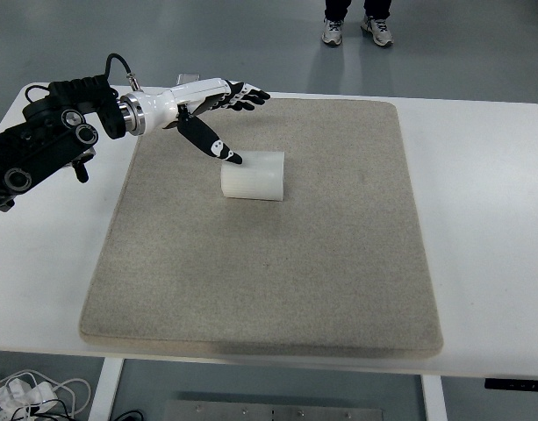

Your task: Upright white cup

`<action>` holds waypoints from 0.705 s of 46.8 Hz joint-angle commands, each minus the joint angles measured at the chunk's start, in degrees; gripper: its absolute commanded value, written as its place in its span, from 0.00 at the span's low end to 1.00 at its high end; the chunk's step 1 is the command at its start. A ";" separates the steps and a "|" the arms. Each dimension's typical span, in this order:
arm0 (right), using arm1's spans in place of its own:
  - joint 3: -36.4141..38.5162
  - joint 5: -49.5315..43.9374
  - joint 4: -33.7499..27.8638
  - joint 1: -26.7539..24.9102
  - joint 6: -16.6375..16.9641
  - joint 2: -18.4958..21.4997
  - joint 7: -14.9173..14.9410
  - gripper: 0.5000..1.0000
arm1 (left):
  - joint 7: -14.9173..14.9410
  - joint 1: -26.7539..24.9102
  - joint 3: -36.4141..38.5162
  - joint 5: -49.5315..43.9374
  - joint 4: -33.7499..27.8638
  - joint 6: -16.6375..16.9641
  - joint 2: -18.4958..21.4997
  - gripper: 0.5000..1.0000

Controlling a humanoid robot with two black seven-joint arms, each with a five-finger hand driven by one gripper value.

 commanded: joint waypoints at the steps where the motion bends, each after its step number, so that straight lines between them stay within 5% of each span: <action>1: 0.00 0.00 0.01 0.00 0.00 0.00 0.00 0.90 | 3.15 -0.07 0.02 1.24 -2.51 0.06 0.55 0.98; 17: 0.00 0.00 0.01 0.00 0.00 0.00 0.00 0.90 | 12.64 -0.86 0.37 1.33 -10.16 -2.14 2.22 0.98; 33: 0.00 0.00 0.01 0.00 0.00 0.00 0.00 0.90 | 14.49 -5.08 7.05 2.12 -10.96 -1.79 1.96 0.97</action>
